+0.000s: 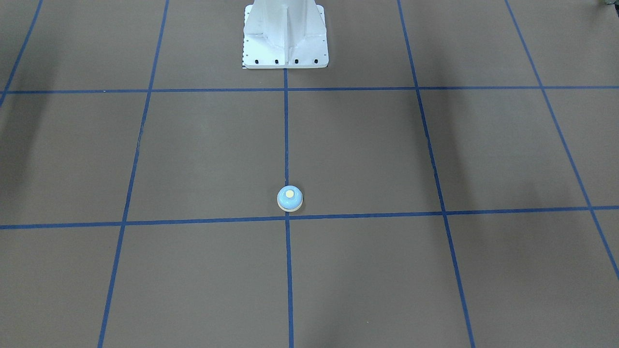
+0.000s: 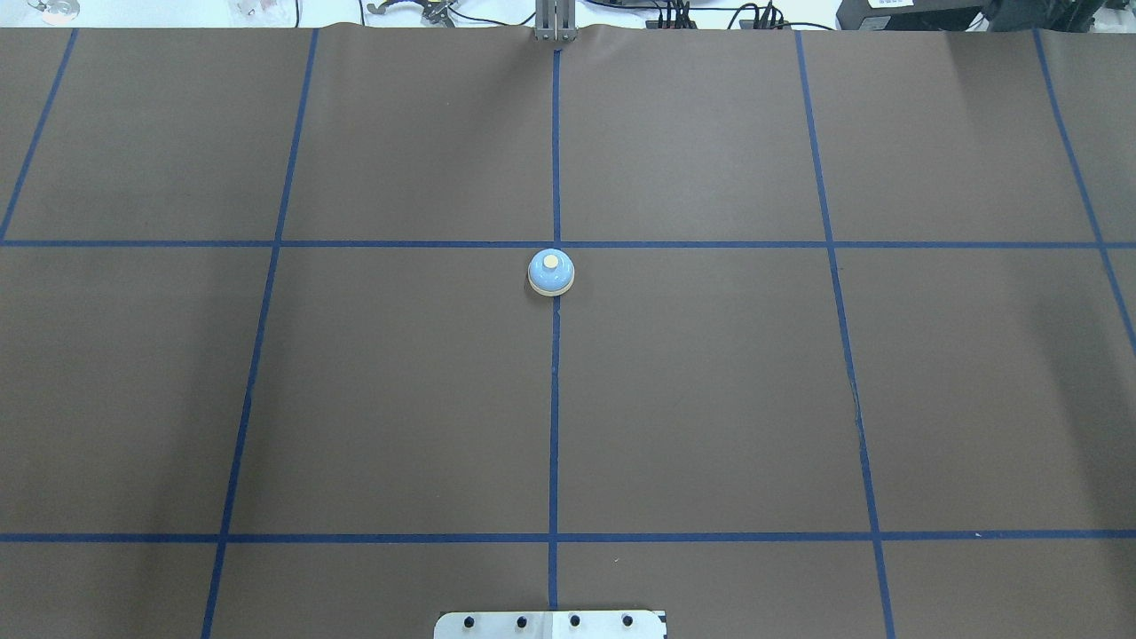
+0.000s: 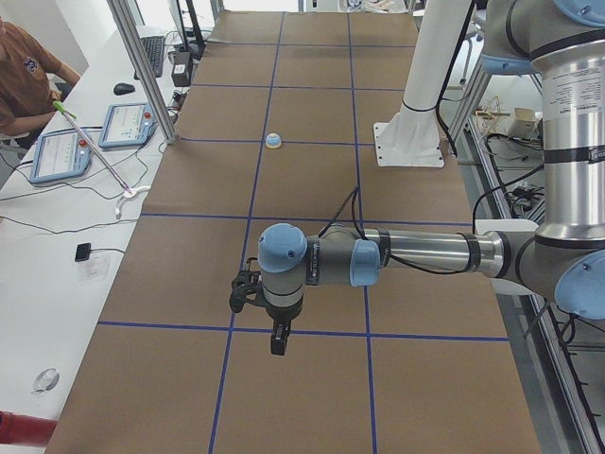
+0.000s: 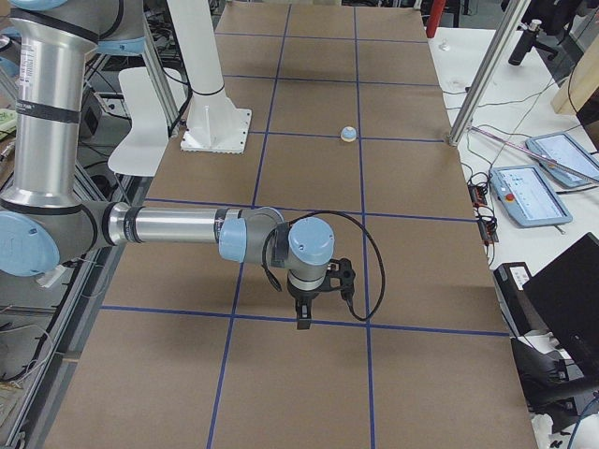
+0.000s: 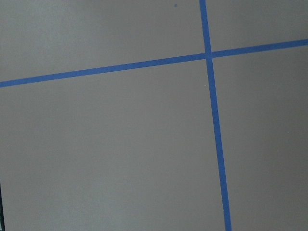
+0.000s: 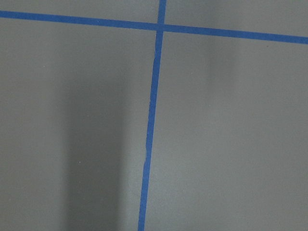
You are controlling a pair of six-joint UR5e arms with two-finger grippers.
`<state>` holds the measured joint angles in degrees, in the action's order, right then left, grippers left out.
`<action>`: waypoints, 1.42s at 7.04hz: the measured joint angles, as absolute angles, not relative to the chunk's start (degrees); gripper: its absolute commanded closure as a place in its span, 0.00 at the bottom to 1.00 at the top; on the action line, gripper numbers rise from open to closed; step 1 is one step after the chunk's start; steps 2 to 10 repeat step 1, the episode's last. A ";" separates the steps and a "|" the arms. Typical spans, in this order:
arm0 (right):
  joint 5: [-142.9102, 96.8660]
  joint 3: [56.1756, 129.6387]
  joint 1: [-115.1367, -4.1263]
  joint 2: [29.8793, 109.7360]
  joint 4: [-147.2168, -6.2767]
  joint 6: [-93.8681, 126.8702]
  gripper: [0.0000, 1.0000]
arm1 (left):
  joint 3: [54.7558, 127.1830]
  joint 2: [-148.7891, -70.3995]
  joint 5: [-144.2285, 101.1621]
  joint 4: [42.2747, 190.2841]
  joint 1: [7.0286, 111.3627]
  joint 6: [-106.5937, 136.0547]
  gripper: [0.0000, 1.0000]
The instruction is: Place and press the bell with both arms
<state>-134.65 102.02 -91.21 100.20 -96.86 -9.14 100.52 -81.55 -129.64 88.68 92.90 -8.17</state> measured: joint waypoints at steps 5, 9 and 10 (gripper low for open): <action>-134.65 102.04 -91.22 100.20 -96.86 -9.16 0.00 | 100.51 -81.56 -129.64 88.68 92.90 -8.17 0.00; -134.65 102.04 -91.22 100.20 -96.86 -9.16 0.00 | 100.51 -81.56 -129.64 88.68 92.90 -8.17 0.00; -134.65 102.04 -91.22 100.20 -96.86 -9.16 0.00 | 100.51 -81.56 -129.64 88.68 92.90 -8.17 0.00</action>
